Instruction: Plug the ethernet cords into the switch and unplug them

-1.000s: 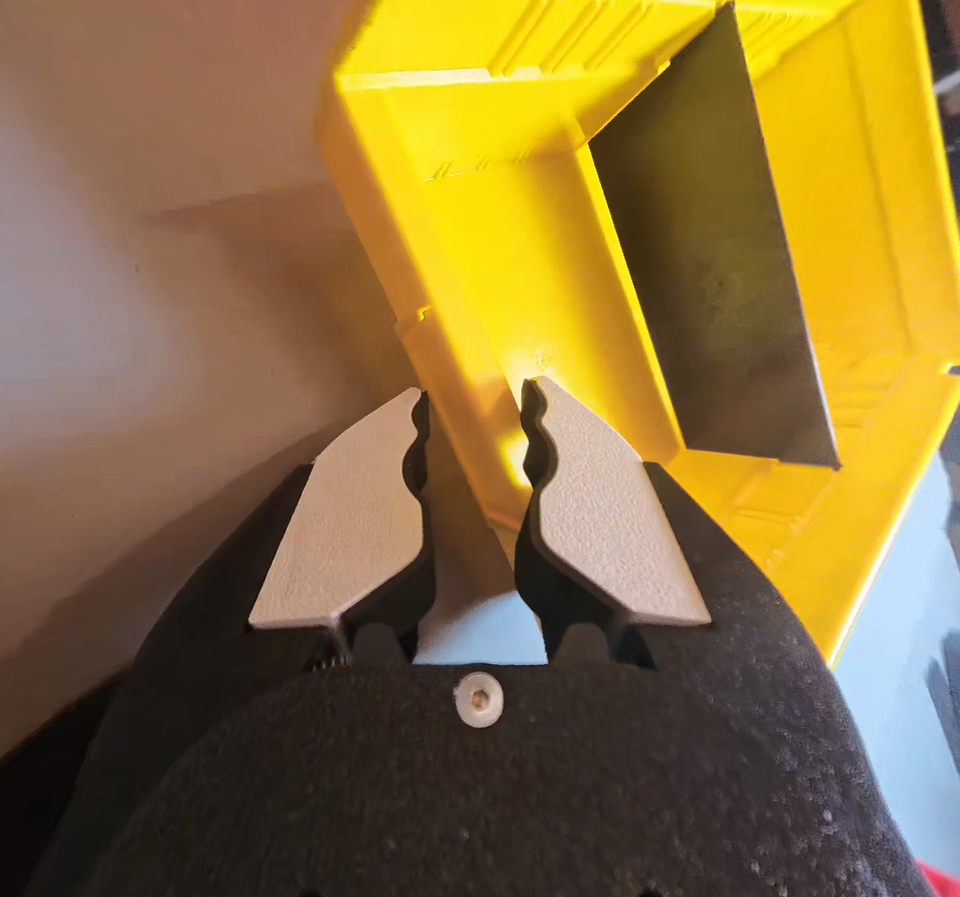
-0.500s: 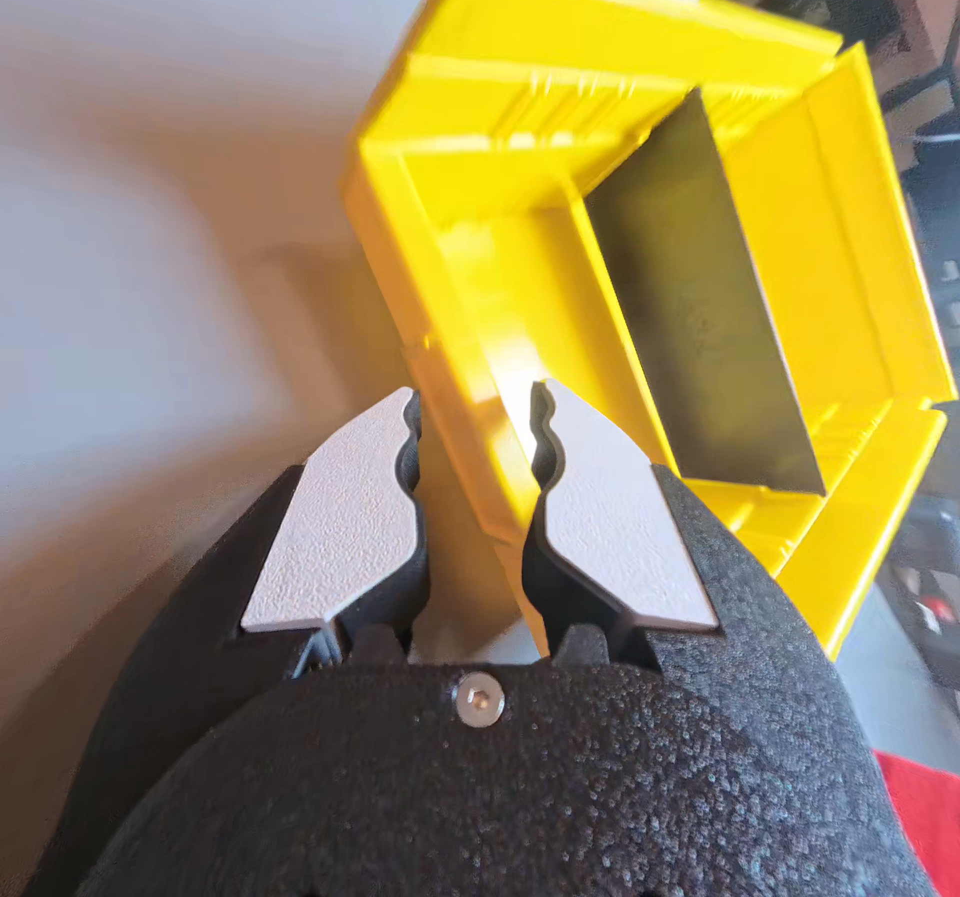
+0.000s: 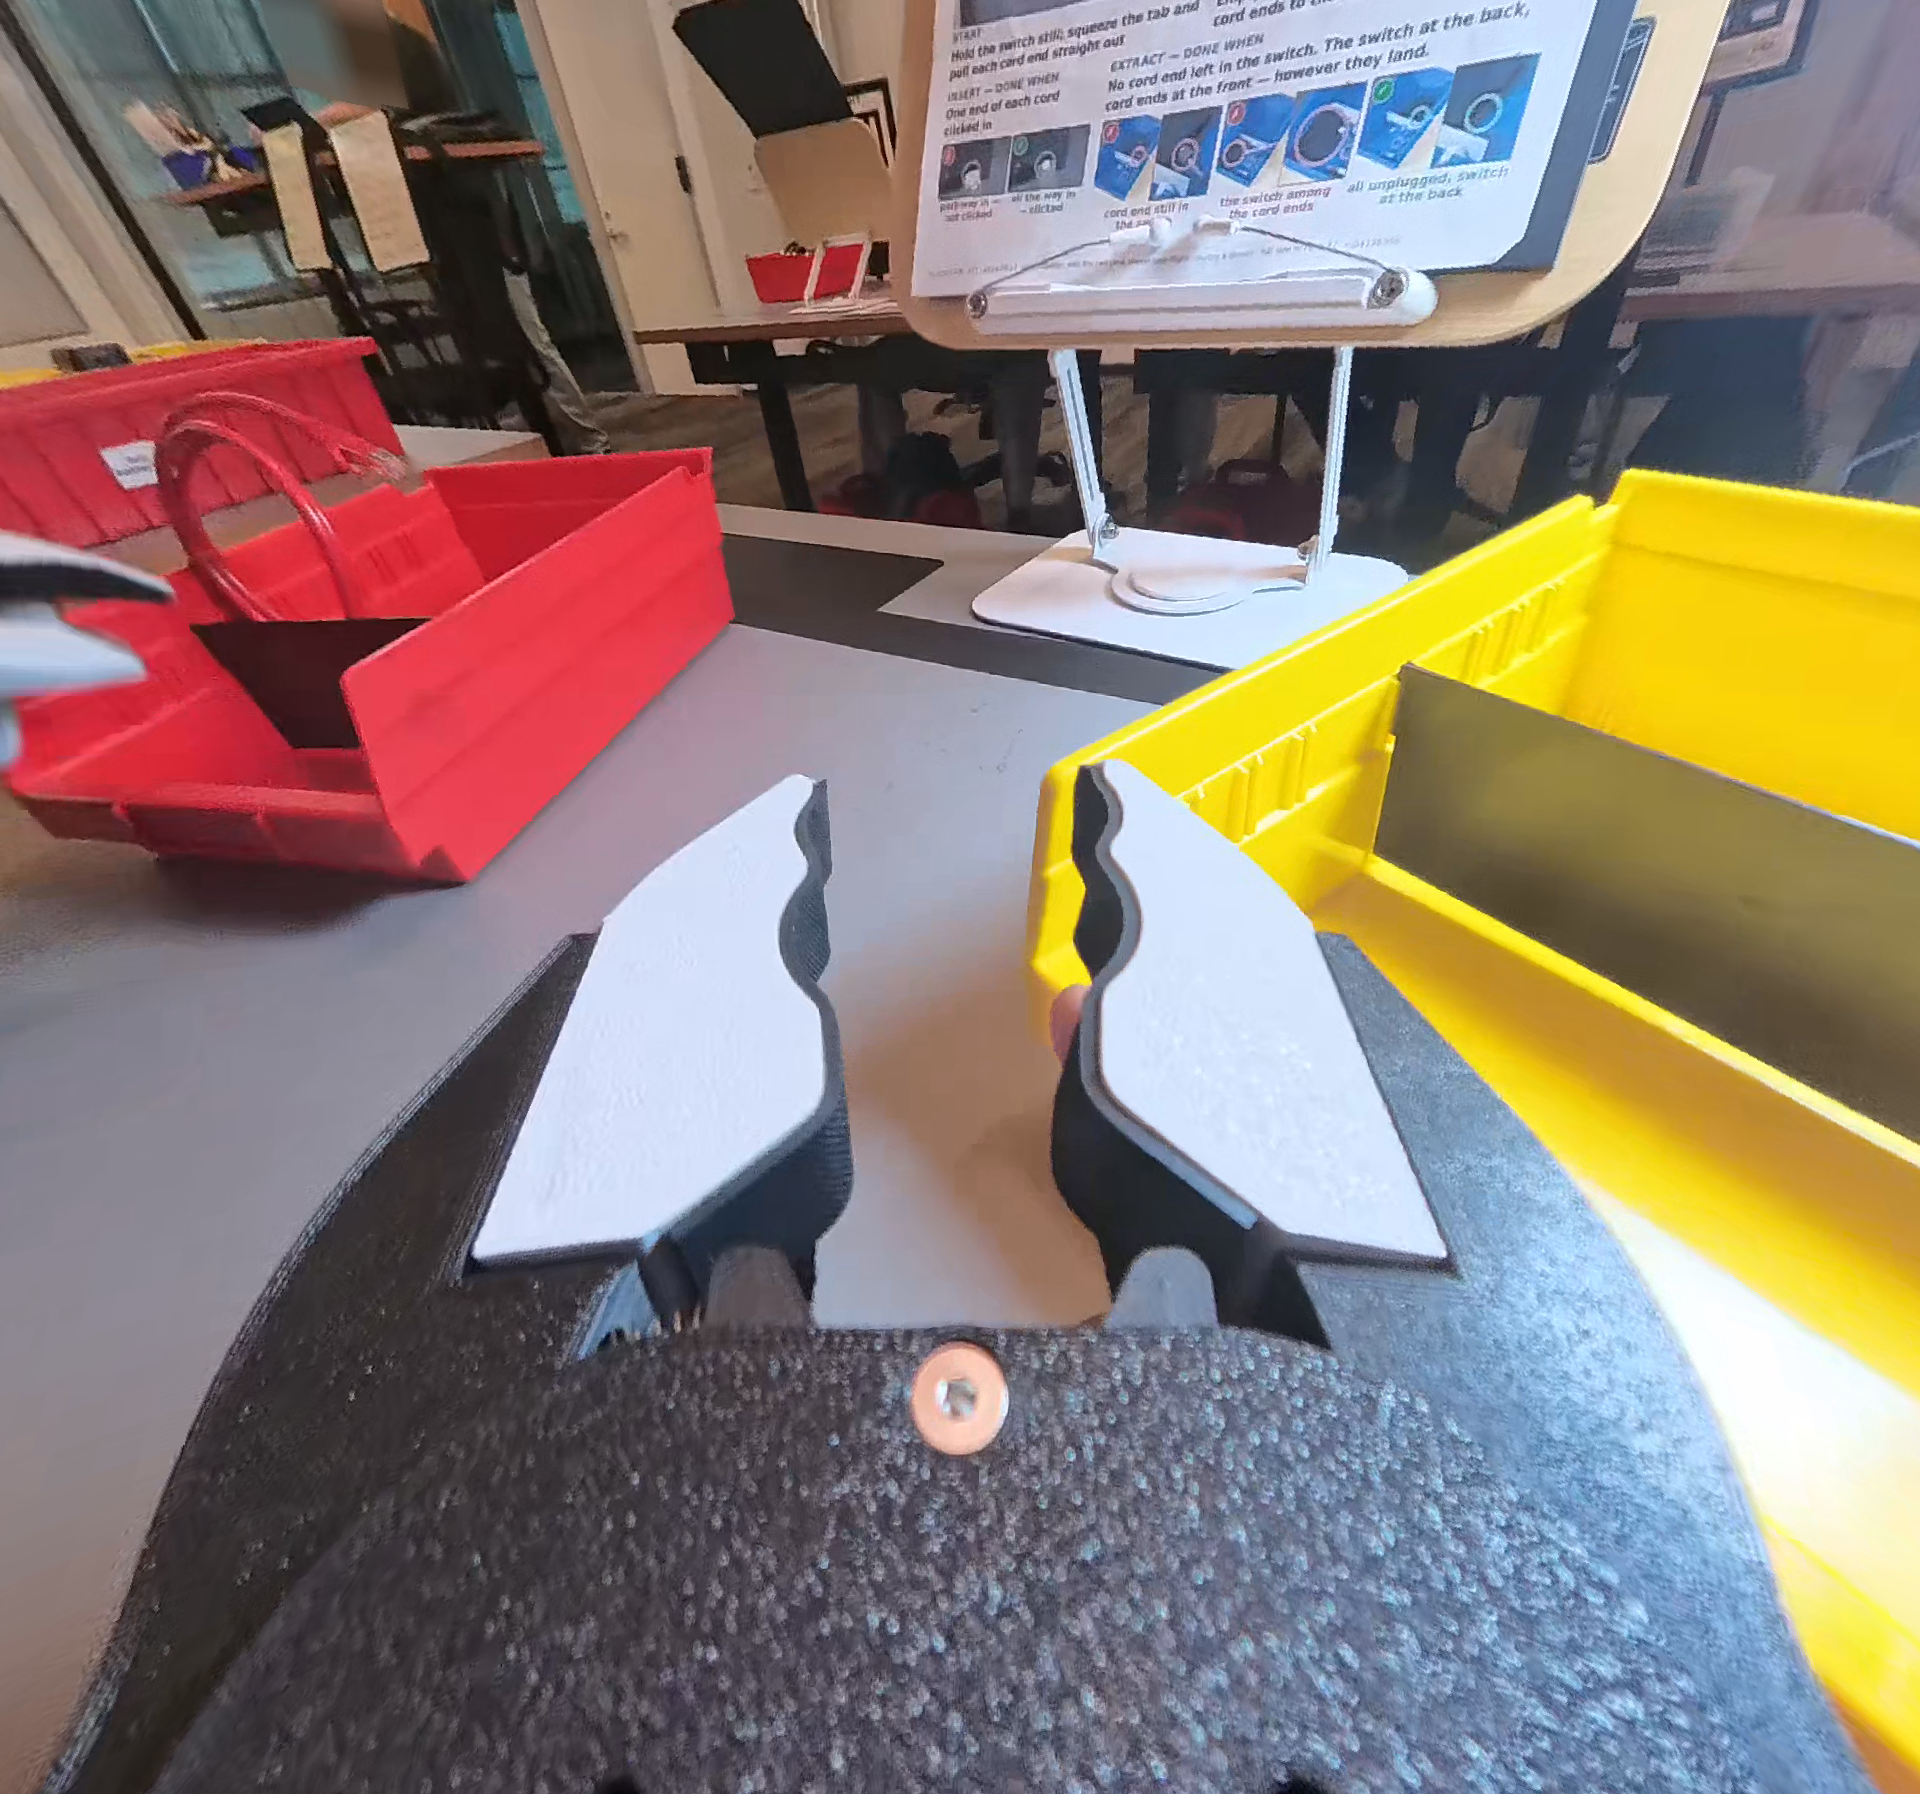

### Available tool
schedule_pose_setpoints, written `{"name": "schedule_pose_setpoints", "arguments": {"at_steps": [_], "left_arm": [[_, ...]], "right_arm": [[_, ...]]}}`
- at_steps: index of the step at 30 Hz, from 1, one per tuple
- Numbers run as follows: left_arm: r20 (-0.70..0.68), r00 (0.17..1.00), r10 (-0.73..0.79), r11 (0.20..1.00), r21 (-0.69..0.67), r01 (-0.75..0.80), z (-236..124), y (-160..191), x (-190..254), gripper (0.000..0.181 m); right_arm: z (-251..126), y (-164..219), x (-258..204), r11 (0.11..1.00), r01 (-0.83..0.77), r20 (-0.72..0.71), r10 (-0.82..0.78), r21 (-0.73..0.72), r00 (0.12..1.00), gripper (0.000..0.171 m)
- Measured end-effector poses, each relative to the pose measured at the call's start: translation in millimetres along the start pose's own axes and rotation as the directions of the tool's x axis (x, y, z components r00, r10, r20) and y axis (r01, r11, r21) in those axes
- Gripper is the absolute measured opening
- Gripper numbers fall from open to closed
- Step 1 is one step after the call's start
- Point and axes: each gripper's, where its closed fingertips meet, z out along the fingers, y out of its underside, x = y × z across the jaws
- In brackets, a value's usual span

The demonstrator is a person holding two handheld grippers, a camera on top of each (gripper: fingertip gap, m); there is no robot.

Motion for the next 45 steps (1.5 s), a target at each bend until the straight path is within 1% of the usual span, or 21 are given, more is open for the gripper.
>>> {"name": "schedule_pose_setpoints", "arguments": {"at_steps": [3, 6, 8, 9, 12, 13, 14, 15, 16, 18, 20, 24, 27, 30, 33, 36, 39, 42, 43, 44, 45], "left_arm": [[0.141, 0.988, -0.063, 0.995, 0.081, 0.052, -22, -29, -46, 0.043], [0.249, 0.969, -0.011, 0.998, 0.056, -0.003, -37, -49, -83, 0.045], [0.312, 0.944, 0.109, 0.994, -0.064, -0.094, -38, -49, -108, 0.048], [0.31, 0.937, 0.162, 0.982, -0.149, -0.12, -34, -42, -119, 0.052], [0.214, 0.945, 0.246, 0.914, -0.375, -0.153, -14, -6, -138, 0.06], [0.204, 0.942, 0.266, 0.899, -0.405, -0.166, -8, 2, -144, 0.057], [0.201, 0.933, 0.299, 0.88, -0.436, -0.188, -3, 8, -150, 0.046], [0.211, 0.912, 0.352, 0.854, -0.472, -0.22, -1, 11, -157, 0.029], [0.182, 0.904, 0.387, 0.826, -0.505, -0.252, 1, 12, -158, 0.011], [0.147, 0.901, 0.407, 0.796, -0.541, -0.271, 4, 1, -154, 0.009], [0.155, 0.874, 0.461, 0.793, -0.515, -0.327, 3, -30, -149, 0.009], [0.197, 0.874, 0.445, 0.864, -0.353, -0.36, -3, -113, -129, 0.009], [0.216, 0.852, 0.477, 0.867, -0.276, -0.416, -14, -171, -107, 0.009], [0.241, 0.83, 0.504, 0.859, -0.238, -0.452, -28, -217, -85, 0.009], [0.265, 0.82, 0.508, 0.86, -0.214, -0.463, -40, -254, -61, 0.008], [0.269, 0.814, 0.515, 0.857, -0.175, -0.484, -51, -287, -29, 0.008], [0.246, 0.815, 0.524, 0.852, -0.133, -0.507, -56, -312, 11, 0.008], [0.156, 0.839, 0.521, 0.853, -0.065, -0.517, -54, -321, 62, 0.008], [0.119, 0.849, 0.515, 0.856, -0.038, -0.515, -52, -321, 79, 0.008], [0.073, 0.857, 0.511, 0.859, -0.009, -0.512, -50, -318, 97, 0.008], [0.024, 0.861, 0.508, 0.861, 0.018, -0.509, -49, -315, 113, 0.008]], "right_arm": [[1, 9, -2, 1.0, 0.007, 0.006, -0.007, -0.017, 1.0, 0.043], [1, 12, -5, 0.999, 0.038, 0.012, -0.038, -0.027, 0.999, 0.042], [1, 12, -6, 0.998, 0.049, 0.015, -0.049, -0.028, 0.999, 0.04], [1, 13, -6, 0.998, 0.048, 0.02, -0.047, -0.03, 0.999, 0.039], [1, 15, -9, 0.998, 0.051, 0.031, -0.049, -0.038, 0.998, 0.038], [2, 16, -10, 0.998, 0.055, 0.036, -0.053, -0.042, 0.998, 0.037], [2, 17, -12, 0.997, 0.061, 0.039, -0.059, -0.045, 0.997, 0.036], [2, 18, -13, 0.996, 0.068, 0.042, -0.066, -0.049, 0.997, 0.036], [3, 19, -13, 0.996, 0.075, 0.043, -0.072, -0.053, 0.996, 0.035], [4, 22, -15, 0.994, 0.087, 0.045, -0.084, -0.065, 0.995, 0.034], [5, 25, -15, 0.993, 0.094, 0.048, -0.09, -0.074, 0.995, 0.033], [7, 26, -21, 0.992, 0.099, 0.068, -0.094, -0.079, 0.993, 0.032], [5, 22, -31, 0.991, 0.124, 0.103, -0.117, -0.058, 0.988, 0.032], [4, 11, -51, 0.983, 0.18, 0.154, -0.173, -0.032, 0.973, 0.034], [5, -11, -91, 0.974, 0.225, 0.237, -0.218, -0.003, 0.947, 0.043], [7, -43, -143, 0.945, 0.32, 0.29, -0.327, 0.073, 0.899, 0.05], [12, -86, -178, 0.905, 0.394, 0.23, -0.423, 0.163, 0.877, 0.057], [27, -119, -182, 0.889, 0.431, 0.127, -0.451, 0.159, 0.884, 0.07], [34, -122, -177, 0.881, 0.453, 0.094, -0.467, 0.137, 0.879, 0.069], [39, -122, -170, 0.867, 0.485, 0.061, -0.494, 0.115, 0.867, 0.054], [42, -119, -167, 0.846, 0.52, 0.062, -0.529, 0.117, 0.847, 0.032]]}}
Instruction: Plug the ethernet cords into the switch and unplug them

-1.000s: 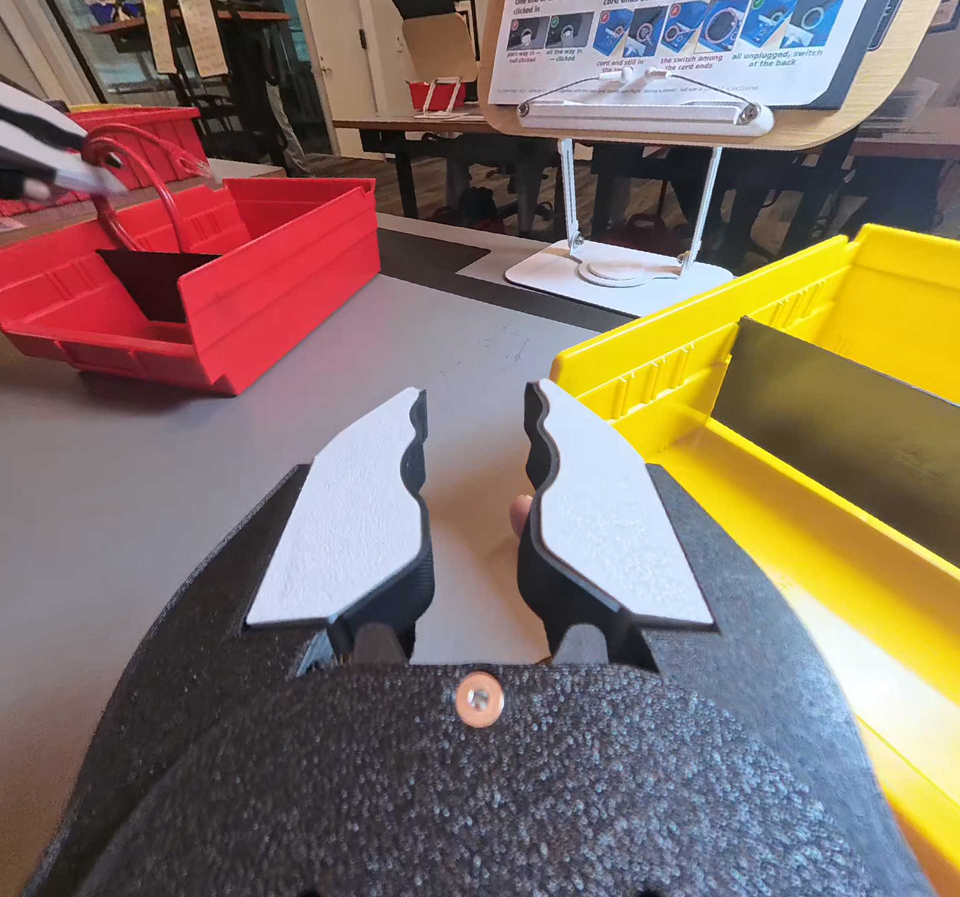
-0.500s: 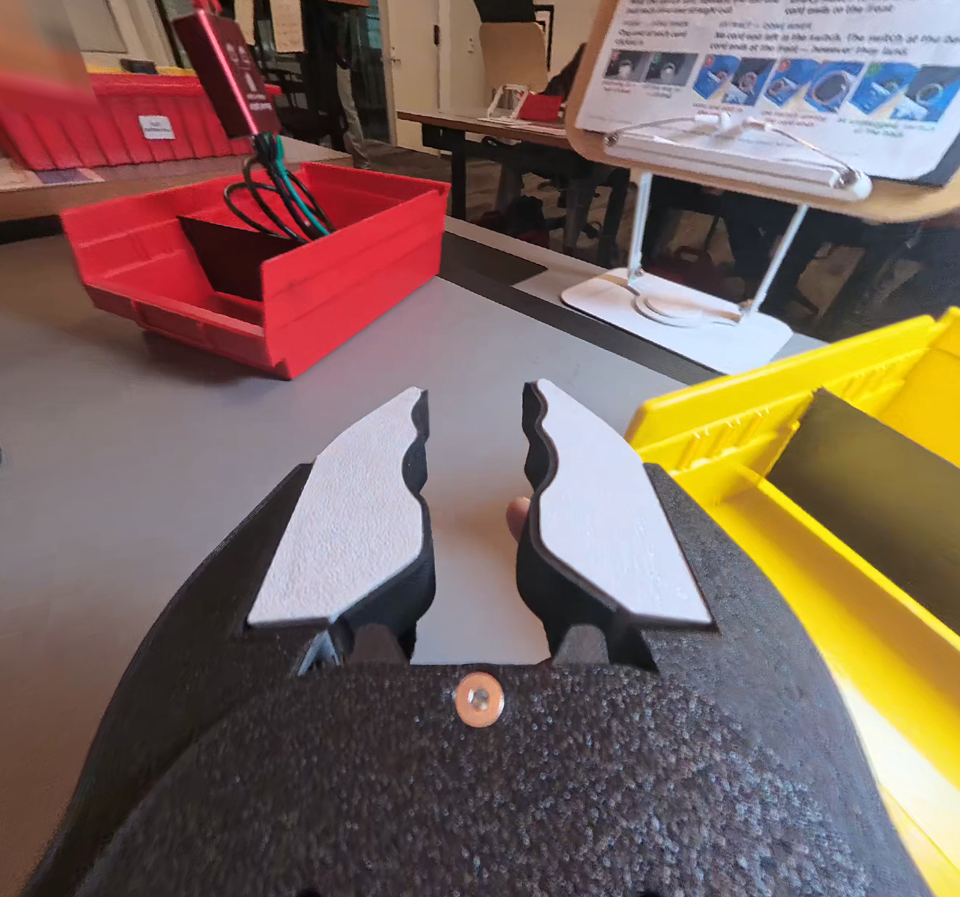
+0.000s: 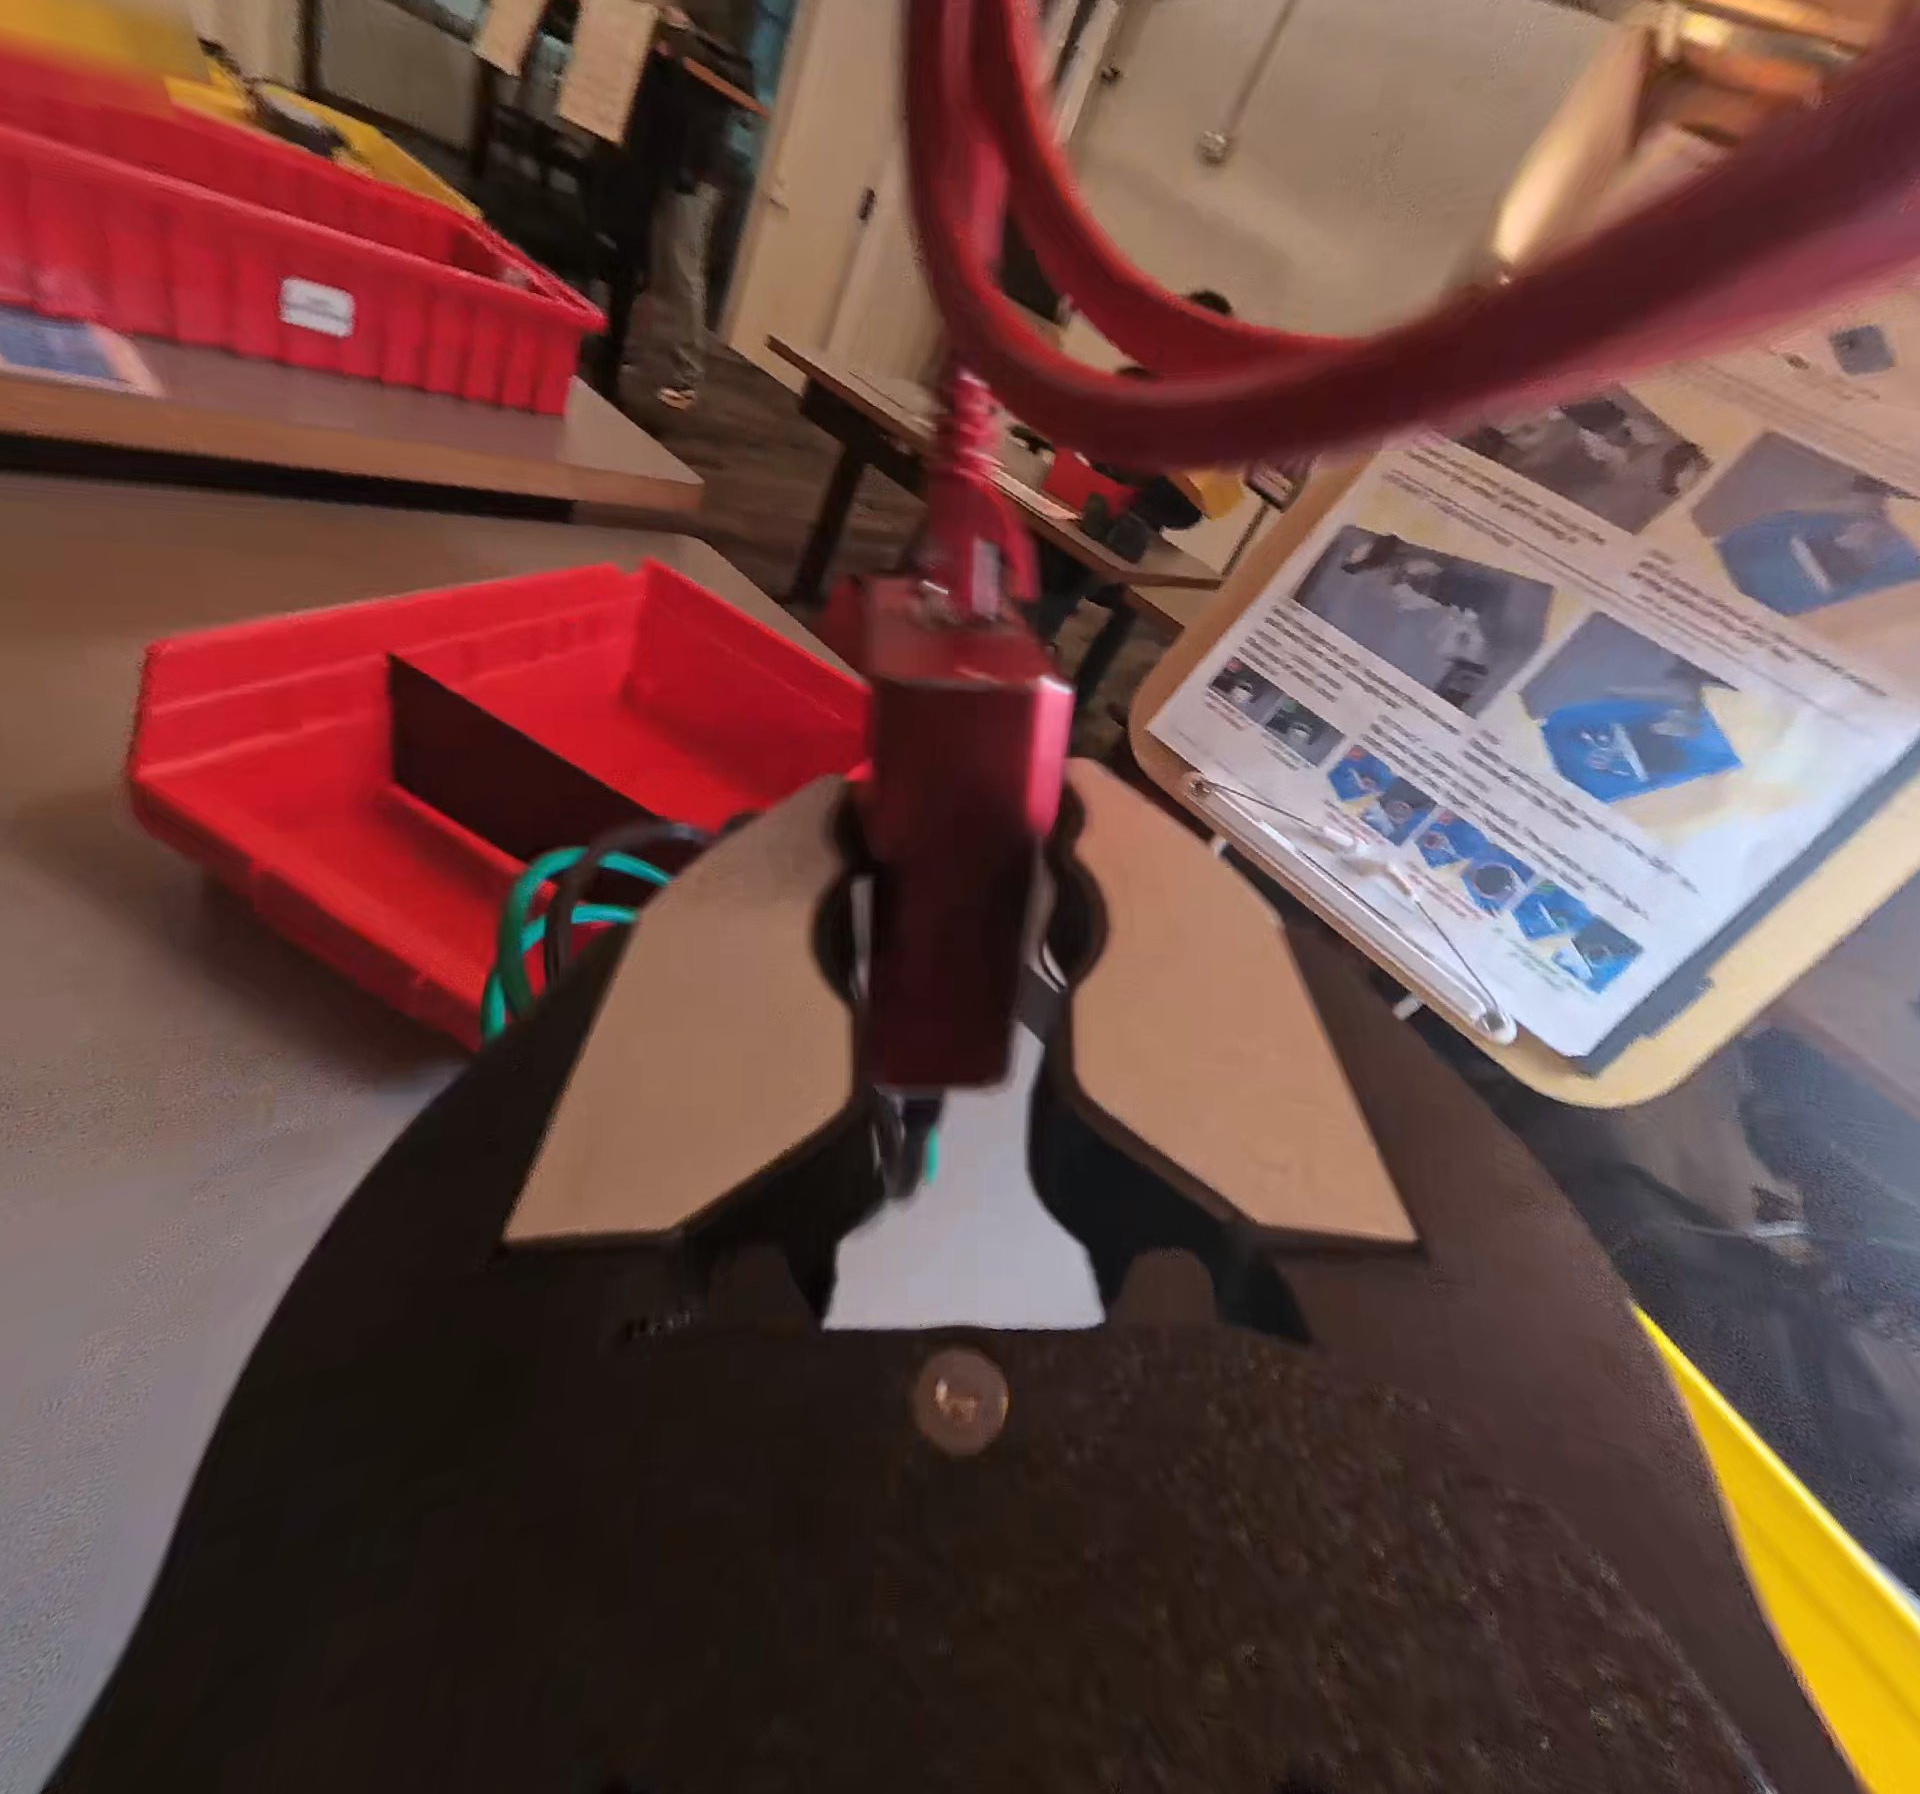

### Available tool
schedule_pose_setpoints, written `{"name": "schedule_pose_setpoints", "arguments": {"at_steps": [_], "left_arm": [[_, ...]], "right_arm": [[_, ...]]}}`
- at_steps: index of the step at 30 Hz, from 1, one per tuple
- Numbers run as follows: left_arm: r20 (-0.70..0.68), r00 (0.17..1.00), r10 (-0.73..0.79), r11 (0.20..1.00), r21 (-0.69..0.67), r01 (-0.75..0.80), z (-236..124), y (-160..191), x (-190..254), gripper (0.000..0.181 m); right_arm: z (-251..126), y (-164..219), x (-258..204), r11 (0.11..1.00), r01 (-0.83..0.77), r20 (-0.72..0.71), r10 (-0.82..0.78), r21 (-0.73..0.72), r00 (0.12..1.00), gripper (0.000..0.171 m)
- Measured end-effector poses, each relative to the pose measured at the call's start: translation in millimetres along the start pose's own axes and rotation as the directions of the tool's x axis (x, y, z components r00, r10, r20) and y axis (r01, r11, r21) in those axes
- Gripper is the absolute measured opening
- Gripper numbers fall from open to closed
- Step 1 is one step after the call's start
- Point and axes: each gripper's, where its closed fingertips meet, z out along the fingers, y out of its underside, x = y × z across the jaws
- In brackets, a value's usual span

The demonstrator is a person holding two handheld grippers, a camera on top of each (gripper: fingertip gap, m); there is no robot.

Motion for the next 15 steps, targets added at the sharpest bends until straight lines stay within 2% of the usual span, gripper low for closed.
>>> {"name": "schedule_pose_setpoints", "arguments": {"at_steps": [3, 5, 8, 12, 13, 15], "left_arm": [[-0.074, 0.997, 0.038, 0.995, 0.098, -0.031, -1, -8, 28, 0.009], [-0.22, 0.976, -0.005, 0.977, 0.209, 0.052, -10, -16, 49, 0.014], [-0.51, 0.856, -0.09, 0.926, 0.274, 0.26, -35, -17, 76, 0.056], [-0.707, 0.7, -0.099, 0.741, 0.417, 0.526, -57, 2, 85, 0.059], [-0.74, 0.663, -0.112, 0.679, 0.43, 0.595, -55, 11, 85, 0.054], [-0.775, 0.618, -0.134, 0.625, 0.417, 0.66, -36, 35, 96, 0.056]], "right_arm": [[-9, 5, -6, 0.992, 0.069, 0.119, -0.082, 0.109, 0.99, 0.029], [-24, 2, -5, 0.981, -0.001, 0.227, -0.044, 0.195, 0.973, 0.028], [-50, -1, 9, 0.952, -0.08, 0.333, -0.025, 0.296, 0.942, 0.028], [-87, -6, 26, 0.897, -0.191, 0.435, -0.002, 0.399, 0.9, 0.027], [-93, -5, 23, 0.896, -0.206, 0.47, -0.004, 0.394, 0.883, 0.027], [-103, -8, 20, 0.875, -0.257, 0.503, 0.017, 0.411, 0.864, 0.028]]}}
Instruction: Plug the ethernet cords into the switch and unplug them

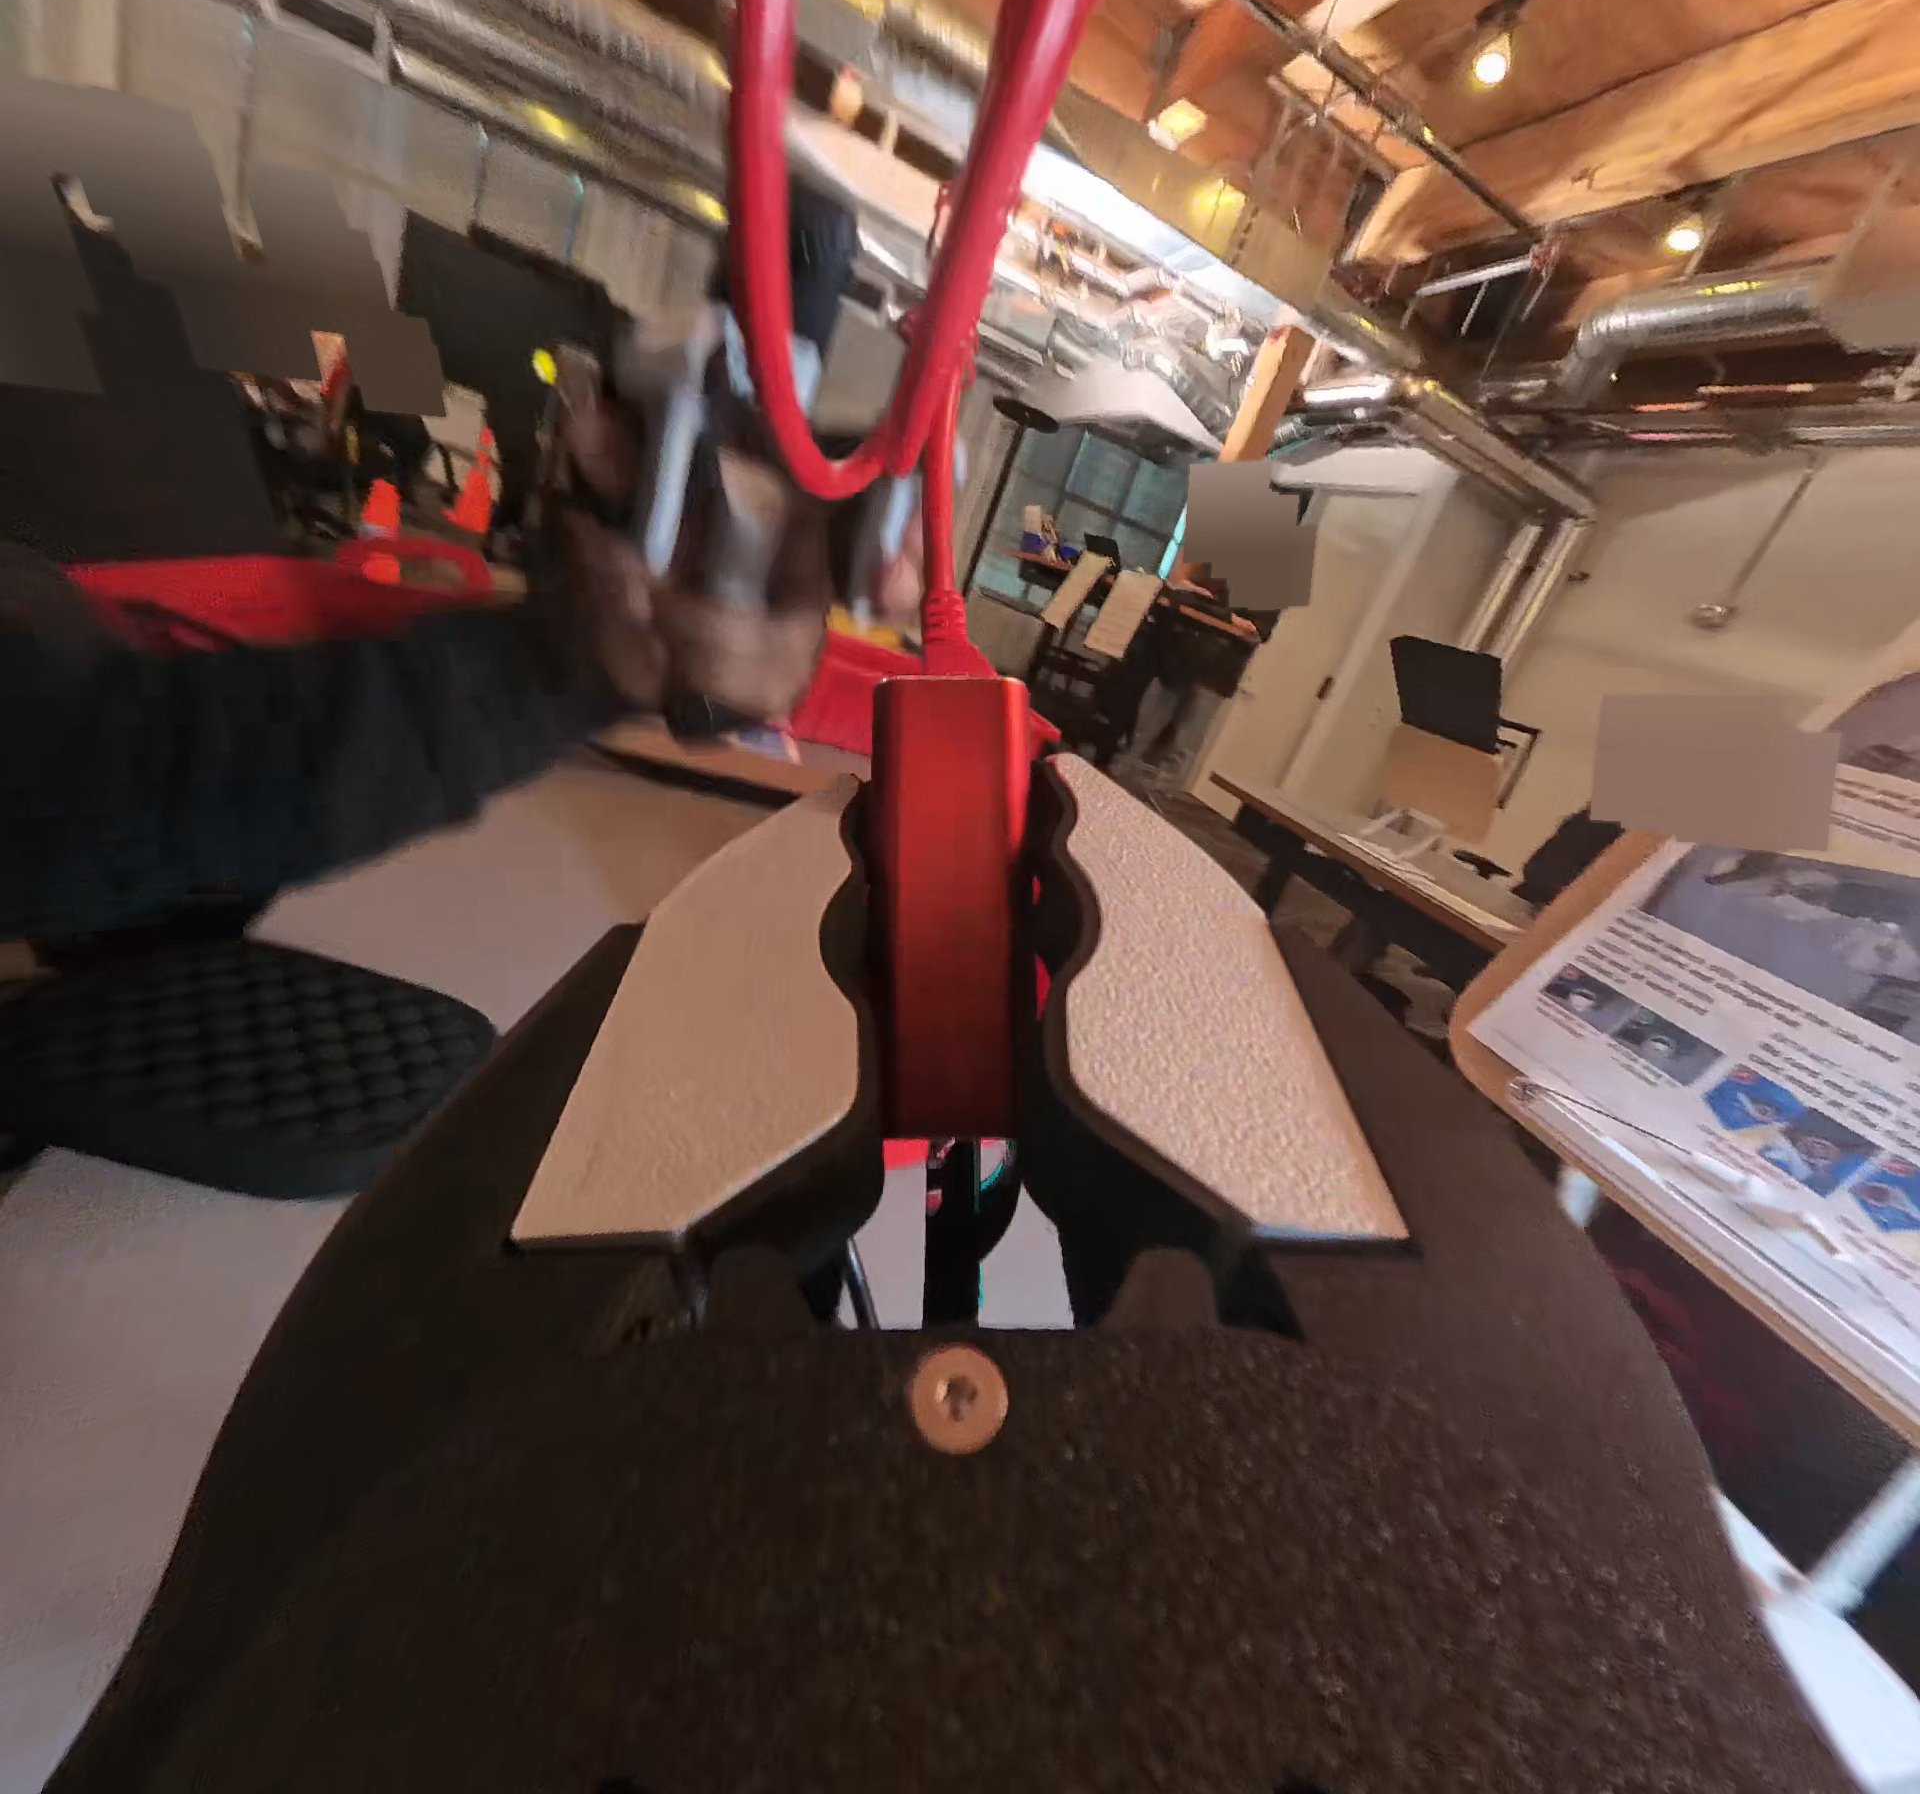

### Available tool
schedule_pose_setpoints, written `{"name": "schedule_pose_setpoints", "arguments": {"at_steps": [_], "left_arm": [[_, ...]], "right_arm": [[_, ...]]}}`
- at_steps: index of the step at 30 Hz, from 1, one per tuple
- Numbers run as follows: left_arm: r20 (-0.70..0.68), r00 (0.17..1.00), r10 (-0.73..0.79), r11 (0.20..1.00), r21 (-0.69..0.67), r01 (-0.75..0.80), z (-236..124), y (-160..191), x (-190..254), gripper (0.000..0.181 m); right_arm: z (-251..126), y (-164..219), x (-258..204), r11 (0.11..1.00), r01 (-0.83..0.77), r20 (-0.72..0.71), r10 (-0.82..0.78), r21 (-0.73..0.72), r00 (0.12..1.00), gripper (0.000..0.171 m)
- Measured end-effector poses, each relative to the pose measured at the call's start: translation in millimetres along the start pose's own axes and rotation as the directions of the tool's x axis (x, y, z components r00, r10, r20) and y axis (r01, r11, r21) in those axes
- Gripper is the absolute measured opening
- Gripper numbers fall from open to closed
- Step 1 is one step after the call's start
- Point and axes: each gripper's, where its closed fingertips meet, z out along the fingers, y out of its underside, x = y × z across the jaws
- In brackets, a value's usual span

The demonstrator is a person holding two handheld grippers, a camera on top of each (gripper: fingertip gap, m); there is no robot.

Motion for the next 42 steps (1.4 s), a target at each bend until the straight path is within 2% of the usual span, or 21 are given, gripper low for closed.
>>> {"name": "schedule_pose_setpoints", "arguments": {"at_steps": [3, 7, 9, 10, 12, 14, 15, 17, 21, 24, 26, 28, 30, 33, 37, 40, 42], "left_arm": [[-0.026, 0.996, -0.082, 0.993, 0.083, 0.084, 7, 38, -11, 0.056], [-0.02, 0.999, -0.035, 0.999, 0.007, 0.035, 40, 82, -5, 0.054], [0.025, 0.998, 0.049, 0.994, -0.102, -0.046, 53, 103, -6, 0.045], [0.051, 0.994, 0.1, 0.987, -0.13, -0.093, 55, 109, -8, 0.029], [0.098, 0.988, 0.122, 0.98, -0.17, -0.104, 52, 116, -14, 0.028], [0.162, 0.963, 0.217, 0.957, -0.228, -0.177, 44, 124, -24, 0.027], [0.203, 0.937, 0.284, 0.938, -0.263, -0.227, 40, 127, -31, 0.027], [0.261, 0.87, 0.417, 0.889, -0.315, -0.332, 31, 126, -40, 0.027], [0.275, 0.737, 0.618, 0.769, -0.408, -0.493, 23, 125, -45, 0.027], [0.247, 0.568, 0.785, 0.598, -0.539, -0.592, 18, 126, -50, 0.026], [0.253, 0.446, 0.859, 0.498, -0.62, -0.607, 14, 123, -55, 0.026], [0.253, 0.375, 0.892, 0.44, -0.68, -0.587, 9, 124, -61, 0.027], [0.252, 0.309, 0.917, 0.39, -0.731, -0.56, 4, 127, -69, 0.027], [0.241, 0.231, 0.943, 0.328, -0.8, -0.503, 0, 137, -79, 0.027], [0.229, 0.158, 0.961, 0.275, -0.865, -0.42, 5, 154, -87, 0.026], [0.181, 0.11, 0.977, 0.211, -0.888, -0.41, 14, 169, -85, 0.027], [0.135, 0.087, 0.987, 0.16, -0.89, -0.428, 22, 178, -80, 0.027]], "right_arm": [[-3, -14, -6, 0.987, -0.116, 0.051, 0.111, 0.115, 0.993, 0.028], [4, -18, -17, 0.944, -0.262, 0.147, 0.236, 0.202, 0.961, 0.027], [12, -4, -23, 0.942, -0.293, 0.176, 0.265, 0.163, 0.948, 0.028], [16, 5, -25, 0.944, -0.301, 0.186, 0.275, 0.133, 0.943, 0.028], [16, 16, -22, 0.935, -0.341, 0.198, 0.317, 0.098, 0.927, 0.029], [17, 31, -14, 0.944, -0.329, 0.159, 0.321, 0.024, 0.933, 0.039], [16, 38, -10, 0.95, -0.311, 0.13, 0.311, -0.023, 0.941, 0.043], [9, 46, -1, 0.961, -0.266, 0.075, 0.272, -0.076, 0.959, 0.038], [-1, 63, 3, 0.973, -0.048, 0.015, 0.053, -0.228, 0.998, 0.042], [-5, 73, 1, 0.934, 0.062, -0.004, -0.068, -0.351, 0.998, 0.043], [-13, 85, -1, 0.898, 0.0, -0.03, -0.015, -0.441, 0.999, 0.043], [-25, 99, -6, 0.866, -0.15, -0.072, 0.132, -0.477, 0.989, 0.044], [-34, 107, -10, 0.836, -0.333, -0.129, 0.308, -0.436, 0.942, 0.044], [-31, 100, -23, 0.765, -0.59, -0.189, 0.559, -0.258, 0.807, 0.044], [-11, 99, -28, 0.704, -0.707, -0.297, 0.661, -0.074, 0.689, 0.046], [-2, 113, -12, 0.582, -0.813, -0.367, 0.759, 0.011, 0.538, 0.054], [4, 127, -7, 0.478, -0.878, -0.347, 0.824, 0.005, 0.447, 0.059]]}}
